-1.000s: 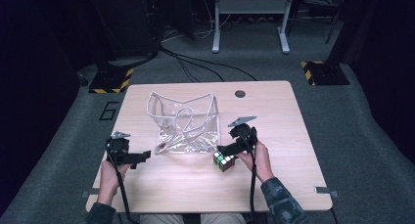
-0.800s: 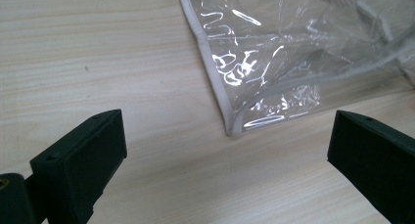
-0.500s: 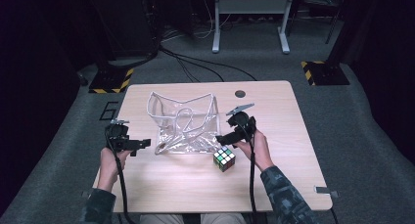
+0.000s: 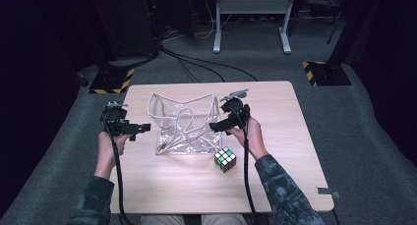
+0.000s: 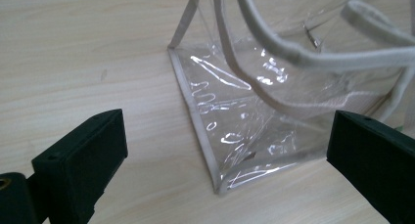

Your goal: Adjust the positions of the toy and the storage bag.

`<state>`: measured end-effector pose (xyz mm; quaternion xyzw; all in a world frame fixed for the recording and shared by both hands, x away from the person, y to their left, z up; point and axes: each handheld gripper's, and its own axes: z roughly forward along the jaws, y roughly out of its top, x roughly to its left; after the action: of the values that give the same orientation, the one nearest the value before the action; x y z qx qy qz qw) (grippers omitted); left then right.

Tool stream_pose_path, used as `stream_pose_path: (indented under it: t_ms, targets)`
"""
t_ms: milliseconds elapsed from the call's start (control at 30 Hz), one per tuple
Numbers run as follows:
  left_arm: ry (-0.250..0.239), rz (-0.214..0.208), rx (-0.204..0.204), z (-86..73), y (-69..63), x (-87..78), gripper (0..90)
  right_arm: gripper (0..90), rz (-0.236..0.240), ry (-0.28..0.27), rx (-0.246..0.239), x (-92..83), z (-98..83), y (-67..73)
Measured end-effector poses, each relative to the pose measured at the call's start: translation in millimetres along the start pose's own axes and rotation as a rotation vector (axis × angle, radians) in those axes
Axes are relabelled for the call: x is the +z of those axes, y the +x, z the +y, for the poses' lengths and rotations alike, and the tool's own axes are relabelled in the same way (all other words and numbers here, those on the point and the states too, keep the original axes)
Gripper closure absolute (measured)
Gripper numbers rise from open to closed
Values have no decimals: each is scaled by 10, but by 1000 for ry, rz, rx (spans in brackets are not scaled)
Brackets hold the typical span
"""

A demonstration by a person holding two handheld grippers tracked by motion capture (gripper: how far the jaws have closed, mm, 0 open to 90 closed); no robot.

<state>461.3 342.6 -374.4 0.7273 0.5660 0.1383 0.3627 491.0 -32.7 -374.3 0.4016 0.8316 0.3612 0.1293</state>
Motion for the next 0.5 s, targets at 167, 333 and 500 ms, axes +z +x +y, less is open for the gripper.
stream_pose_path:
  t_ms: [167, 333, 500]
  targets:
    - [-22, 3, 13, 135, -51, -12, 13, 0, 19, -11, 0, 21, 116, 23]
    - [-18, -6, 26, 280, -109, 22, 13, 0, 32, -12, 5, 84, 191, 66]
    - [-22, 0, 19, 362, -148, 123, 12, 0, 29, -1, 27, 172, 254, 153]
